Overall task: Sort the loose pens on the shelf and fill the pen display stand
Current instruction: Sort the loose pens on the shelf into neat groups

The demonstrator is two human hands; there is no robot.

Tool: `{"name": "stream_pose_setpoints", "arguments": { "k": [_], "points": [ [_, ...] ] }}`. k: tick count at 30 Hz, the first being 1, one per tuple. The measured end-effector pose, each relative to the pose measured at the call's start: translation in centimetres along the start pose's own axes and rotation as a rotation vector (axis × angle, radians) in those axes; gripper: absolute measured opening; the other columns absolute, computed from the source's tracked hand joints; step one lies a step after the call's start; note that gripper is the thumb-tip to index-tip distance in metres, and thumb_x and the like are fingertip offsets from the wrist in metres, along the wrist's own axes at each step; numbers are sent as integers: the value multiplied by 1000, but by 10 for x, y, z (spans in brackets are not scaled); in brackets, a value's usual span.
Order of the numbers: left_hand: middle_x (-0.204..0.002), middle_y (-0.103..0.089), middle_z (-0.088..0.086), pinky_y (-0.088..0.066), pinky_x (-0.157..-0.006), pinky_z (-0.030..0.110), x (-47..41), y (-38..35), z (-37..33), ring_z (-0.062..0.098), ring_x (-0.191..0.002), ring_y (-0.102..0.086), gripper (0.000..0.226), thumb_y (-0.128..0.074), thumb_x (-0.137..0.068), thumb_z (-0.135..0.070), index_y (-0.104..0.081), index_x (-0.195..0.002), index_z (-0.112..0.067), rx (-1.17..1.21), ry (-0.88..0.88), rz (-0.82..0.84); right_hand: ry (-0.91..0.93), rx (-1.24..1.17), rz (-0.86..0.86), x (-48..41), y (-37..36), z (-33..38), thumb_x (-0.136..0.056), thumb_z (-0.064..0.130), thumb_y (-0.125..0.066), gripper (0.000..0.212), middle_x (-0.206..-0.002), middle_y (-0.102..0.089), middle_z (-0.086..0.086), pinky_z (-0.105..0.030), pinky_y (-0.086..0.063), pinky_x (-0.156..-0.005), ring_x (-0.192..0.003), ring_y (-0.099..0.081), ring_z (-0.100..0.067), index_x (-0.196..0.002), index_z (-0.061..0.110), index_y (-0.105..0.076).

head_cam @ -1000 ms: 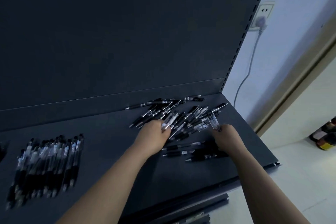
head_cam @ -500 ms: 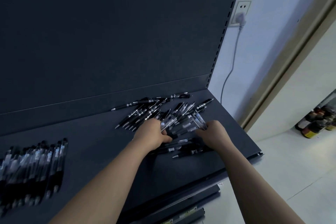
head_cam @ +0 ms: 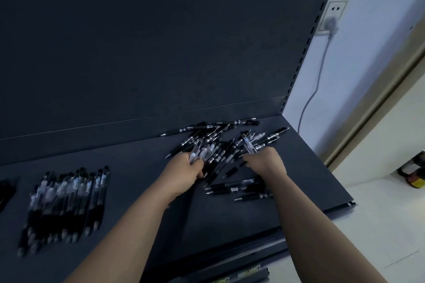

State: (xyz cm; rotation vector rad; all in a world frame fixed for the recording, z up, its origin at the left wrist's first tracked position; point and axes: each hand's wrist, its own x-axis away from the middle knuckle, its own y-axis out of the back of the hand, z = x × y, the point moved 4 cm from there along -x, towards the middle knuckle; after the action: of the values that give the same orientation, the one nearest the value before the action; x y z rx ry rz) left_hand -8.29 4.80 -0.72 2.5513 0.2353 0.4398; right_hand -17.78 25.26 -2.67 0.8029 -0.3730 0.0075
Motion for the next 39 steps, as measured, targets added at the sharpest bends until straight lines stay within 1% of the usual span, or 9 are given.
{"name": "stream_pose_setpoints", "arguments": {
  "k": [4,8,14,17,21,28,31,36,39],
  "points": [
    [-69,-60,3,-41,-49,26,7,5,7,13,-56,-49,18,-45,-92,-15,-60,-87,-8,212,58,-7,36,66,0,-1,-2,2,-72,29,-61,20,-61,-52,-1,-25,-36,-54,-54,-46,-21,-64,13,-52],
    [-68,-57,5,-41,-46,25,18,8,13,14,-54,-51,16,-44,-92,-13,-51,-78,-9,284,77,-37,72,158,-31,3,-5,7,-73,28,-65,31,-57,-49,-1,-23,-35,-52,-53,-47,-21,-56,13,-44],
    [-67,-54,5,-39,-43,25,34,21,26,14,-49,-47,12,-46,-91,-18,-45,-80,-12,350,101,-86,34,19,39,6,-10,12,-73,20,-60,21,-58,-45,-2,-26,-32,-54,-52,-39,-20,-61,11,-45],
    [-65,-51,5,-36,-44,28,41,29,34,14,-46,-41,13,-48,-89,-17,-43,-78,-12,358,95,-152,46,146,12,11,-8,17,-76,25,-63,21,-63,-60,-2,-22,-37,-53,-55,-52,-21,-63,10,-55],
    [-64,-53,4,-37,-46,29,52,40,43,15,-46,-42,13,-49,-89,-19,-45,-79,-12,376,102,-176,45,286,-13,22,-11,20,-80,30,-62,24,-67,-58,-1,-20,-36,-50,-55,-50,-18,-68,11,-55],
    [-64,-54,5,-38,-44,27,64,65,54,17,-49,-44,14,-48,-89,-17,-45,-78,-10,393,70,-158,-15,9,7,41,-19,28,-78,33,-60,26,-74,-65,-7,-29,-48,-61,-64,-62,-24,-80,7,-63],
    [-57,-44,1,-36,-43,28,70,79,62,15,-46,-39,15,-48,-91,-21,-43,-80,-11,416,52,-178,40,-117,-11,61,-28,43,-84,35,-53,32,-68,-59,-6,-28,-39,-56,-57,-52,-23,-83,4,-61],
    [-51,-44,-2,-38,-43,27,80,116,81,15,-44,-41,22,-58,-92,-27,-55,-83,-8,349,2,-288,218,-116,229,125,-81,91,-94,22,-46,30,-56,-54,-5,-20,-31,-41,-41,-46,-14,-71,6,-57],
    [-57,-52,-1,-39,-50,28,90,146,98,14,-49,-47,15,-58,-90,-21,-57,-81,-10,258,-12,-441,289,-80,373,160,-130,116,-93,19,-44,29,-64,-54,-7,-22,-31,-43,-44,-43,-14,-65,12,-48]
  ]
}}
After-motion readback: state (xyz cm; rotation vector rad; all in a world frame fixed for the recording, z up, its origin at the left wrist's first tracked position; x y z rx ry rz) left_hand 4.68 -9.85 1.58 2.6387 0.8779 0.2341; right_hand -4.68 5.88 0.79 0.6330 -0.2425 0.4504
